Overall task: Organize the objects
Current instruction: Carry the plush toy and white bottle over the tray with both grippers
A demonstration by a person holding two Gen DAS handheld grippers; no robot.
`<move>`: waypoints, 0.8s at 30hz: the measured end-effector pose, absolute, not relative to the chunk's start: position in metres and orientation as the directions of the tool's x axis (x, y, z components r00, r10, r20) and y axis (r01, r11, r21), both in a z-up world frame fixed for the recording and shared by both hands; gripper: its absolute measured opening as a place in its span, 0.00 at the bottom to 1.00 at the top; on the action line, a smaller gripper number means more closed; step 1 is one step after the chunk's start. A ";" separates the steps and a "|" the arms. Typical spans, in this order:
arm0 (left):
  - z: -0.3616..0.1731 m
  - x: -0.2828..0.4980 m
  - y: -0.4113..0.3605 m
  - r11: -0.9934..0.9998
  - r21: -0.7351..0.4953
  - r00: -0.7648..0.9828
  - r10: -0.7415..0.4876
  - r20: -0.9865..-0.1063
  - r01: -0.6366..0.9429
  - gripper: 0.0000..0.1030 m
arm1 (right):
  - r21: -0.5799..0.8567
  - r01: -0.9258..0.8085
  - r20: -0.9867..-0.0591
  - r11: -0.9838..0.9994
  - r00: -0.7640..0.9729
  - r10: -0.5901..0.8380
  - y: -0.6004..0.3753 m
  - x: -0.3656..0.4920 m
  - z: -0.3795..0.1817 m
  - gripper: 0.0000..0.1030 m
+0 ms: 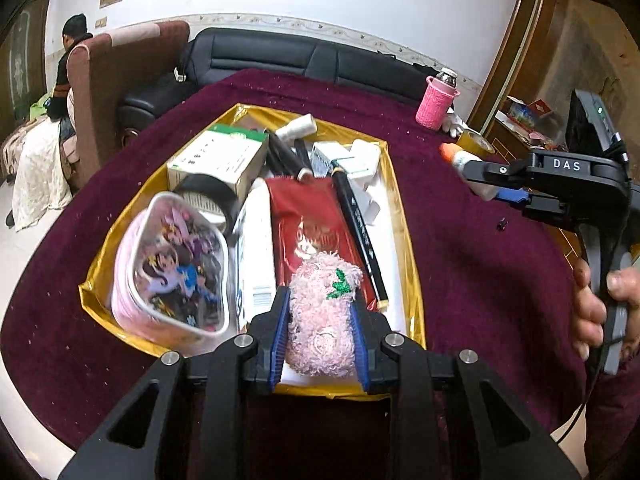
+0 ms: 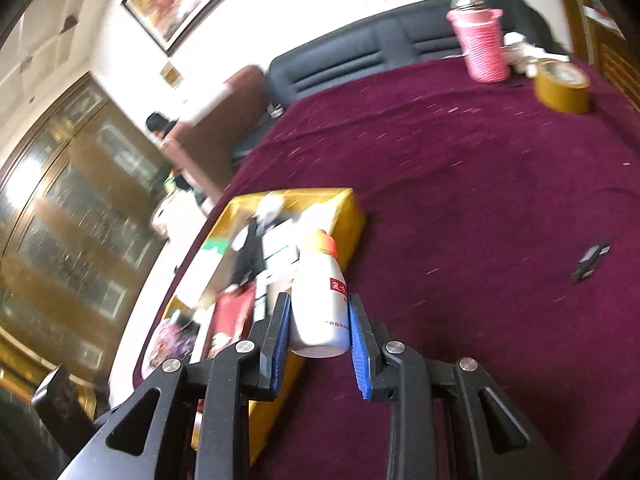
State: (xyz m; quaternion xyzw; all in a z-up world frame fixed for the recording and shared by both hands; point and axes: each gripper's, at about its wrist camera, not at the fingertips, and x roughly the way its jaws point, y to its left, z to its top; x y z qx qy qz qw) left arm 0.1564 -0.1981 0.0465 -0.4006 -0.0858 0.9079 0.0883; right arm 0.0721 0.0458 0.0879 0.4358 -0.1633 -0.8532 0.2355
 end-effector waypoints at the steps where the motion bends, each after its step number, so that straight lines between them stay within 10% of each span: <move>1: 0.044 0.157 -0.198 -0.971 -0.224 -0.660 0.225 -0.716 -0.088 0.26 | 0.482 0.274 -0.672 -0.832 -0.494 -0.552 0.034 0.075 0.086 0.29; 24: 0.035 0.132 -0.192 -0.986 -0.145 -0.696 0.162 -0.700 -0.084 0.30 | 0.299 0.311 -0.797 -0.902 -0.438 -0.415 -0.063 0.070 0.048 0.29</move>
